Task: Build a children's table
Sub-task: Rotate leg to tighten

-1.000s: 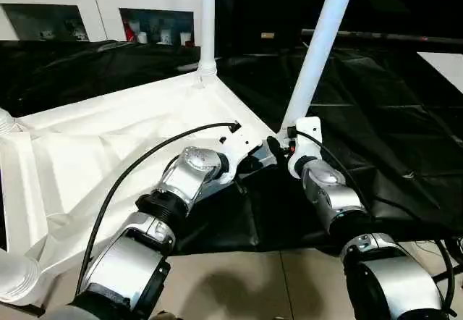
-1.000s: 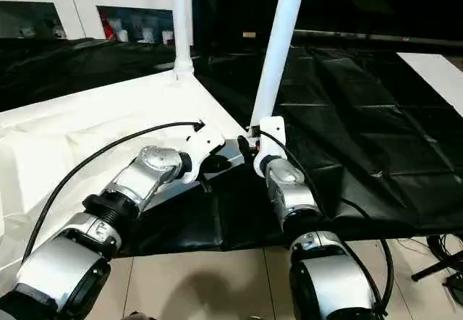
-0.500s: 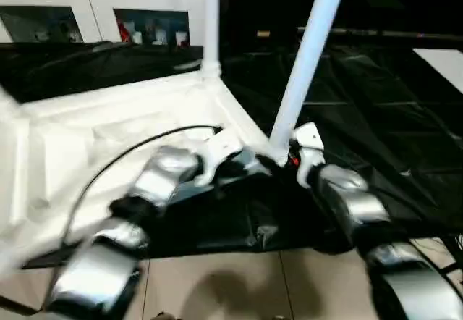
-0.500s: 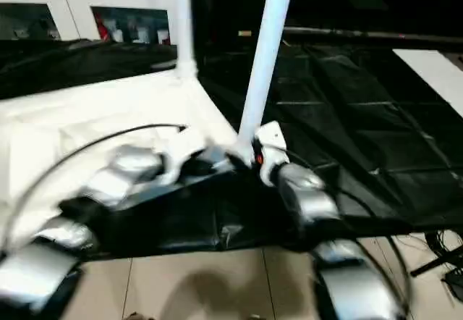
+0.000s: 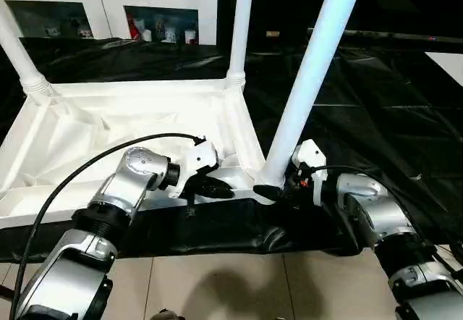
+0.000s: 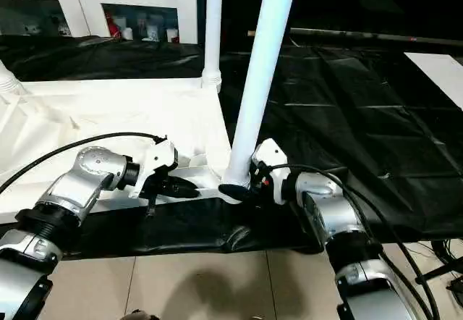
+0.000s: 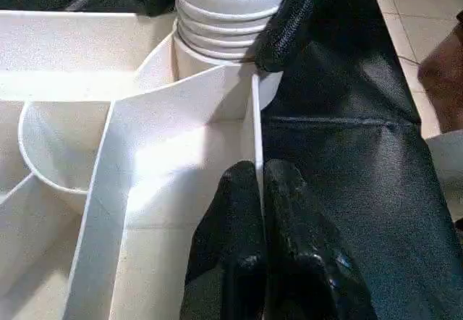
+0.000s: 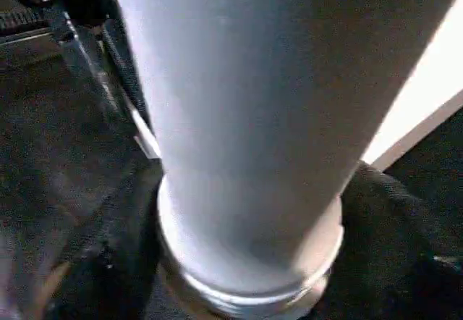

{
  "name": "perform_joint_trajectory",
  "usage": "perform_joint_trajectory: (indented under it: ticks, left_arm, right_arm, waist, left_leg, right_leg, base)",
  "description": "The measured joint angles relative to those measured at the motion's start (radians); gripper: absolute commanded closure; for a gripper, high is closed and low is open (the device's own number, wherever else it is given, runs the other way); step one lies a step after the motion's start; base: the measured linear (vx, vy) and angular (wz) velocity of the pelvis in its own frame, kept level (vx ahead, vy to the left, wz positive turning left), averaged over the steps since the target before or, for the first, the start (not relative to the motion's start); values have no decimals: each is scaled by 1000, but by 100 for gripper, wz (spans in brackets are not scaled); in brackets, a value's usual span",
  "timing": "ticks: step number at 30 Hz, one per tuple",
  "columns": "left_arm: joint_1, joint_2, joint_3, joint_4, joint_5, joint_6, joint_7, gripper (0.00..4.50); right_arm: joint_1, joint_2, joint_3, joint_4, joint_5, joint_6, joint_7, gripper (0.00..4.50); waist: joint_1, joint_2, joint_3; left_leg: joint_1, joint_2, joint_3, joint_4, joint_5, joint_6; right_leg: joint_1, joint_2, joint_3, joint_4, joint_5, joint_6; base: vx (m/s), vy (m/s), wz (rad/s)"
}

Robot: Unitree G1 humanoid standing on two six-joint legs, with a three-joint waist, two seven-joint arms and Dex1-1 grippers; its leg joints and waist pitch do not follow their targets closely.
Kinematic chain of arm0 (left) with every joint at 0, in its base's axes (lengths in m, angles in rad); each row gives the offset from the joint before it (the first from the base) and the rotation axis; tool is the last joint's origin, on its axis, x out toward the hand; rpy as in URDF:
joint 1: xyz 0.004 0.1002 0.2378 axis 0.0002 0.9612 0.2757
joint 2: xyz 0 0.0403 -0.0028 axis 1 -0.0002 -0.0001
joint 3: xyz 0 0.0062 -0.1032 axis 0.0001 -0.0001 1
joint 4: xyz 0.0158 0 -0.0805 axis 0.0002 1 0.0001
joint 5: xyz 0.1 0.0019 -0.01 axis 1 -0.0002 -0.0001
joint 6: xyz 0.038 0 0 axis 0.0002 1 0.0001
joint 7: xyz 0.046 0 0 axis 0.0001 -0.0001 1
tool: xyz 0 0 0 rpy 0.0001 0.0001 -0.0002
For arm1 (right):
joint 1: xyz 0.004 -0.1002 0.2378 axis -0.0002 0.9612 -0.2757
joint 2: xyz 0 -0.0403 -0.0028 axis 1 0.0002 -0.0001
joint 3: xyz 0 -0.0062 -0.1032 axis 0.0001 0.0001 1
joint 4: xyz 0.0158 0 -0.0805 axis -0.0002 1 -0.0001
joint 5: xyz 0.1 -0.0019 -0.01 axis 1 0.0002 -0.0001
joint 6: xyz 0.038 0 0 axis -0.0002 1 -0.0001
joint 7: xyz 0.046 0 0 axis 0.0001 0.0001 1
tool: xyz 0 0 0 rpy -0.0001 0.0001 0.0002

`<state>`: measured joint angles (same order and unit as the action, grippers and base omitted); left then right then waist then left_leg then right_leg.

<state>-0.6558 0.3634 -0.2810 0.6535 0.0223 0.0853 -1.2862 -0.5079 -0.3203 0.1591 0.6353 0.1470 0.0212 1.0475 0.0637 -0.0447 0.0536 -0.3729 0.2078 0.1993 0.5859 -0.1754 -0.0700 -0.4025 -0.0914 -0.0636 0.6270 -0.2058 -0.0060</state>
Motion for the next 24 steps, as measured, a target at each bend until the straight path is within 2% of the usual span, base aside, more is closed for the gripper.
perform_joint_trajectory:
  ticks: [7, 14, 18, 22, 24]
  left_arm:
    - [-1, -15, 3, 1, 1, 14, 33, 450]
    - [-88, -150, 8, 135, 72, 29, 341, 450]
    - [-133, -232, 12, 199, 92, 62, 492, 450]
    - [-156, -275, 12, 237, 103, 68, 558, 450]
    - [-161, -278, 12, 246, 104, 64, 562, 450]
  right_arm:
    - [1, 13, -4, -4, 9, 30, -41, 168]
    - [-80, 146, -114, 147, -24, 43, -488, 176]
    - [-155, 214, -158, 252, -23, 35, -729, 176]
    - [-188, 232, -169, 315, -42, -2, -804, 176]
    - [-193, 238, -173, 328, -42, -13, -799, 121]
  waist:
    - [-3, 0, 0]
    - [-12, 0, 0]
    - [-14, 0, -1]
    - [-12, 0, -1]
    - [-10, 0, -1]
  left_leg:
    - [1, 0, 0, 0, 0, 0]
    - [4, -1, 0, 2, 0, 0]
    - [4, -1, 0, 1, 0, -1]
    - [4, -1, 0, 1, 0, 0]
    - [4, -1, 0, 1, 0, 0]
  right_leg:
    - [1, 0, 0, 0, 0, 0]
    - [3, 0, 2, 1, 2, -1]
    - [3, 0, 1, 1, 2, -1]
    - [4, 0, 2, -1, 2, -1]
    - [4, 0, 1, -1, 2, -1]
  base:
    - [0, 0, 0]
    - [0, 0, 0]
    - [0, 0, 0]
    - [0, 0, 0]
    - [0, 0, 0]
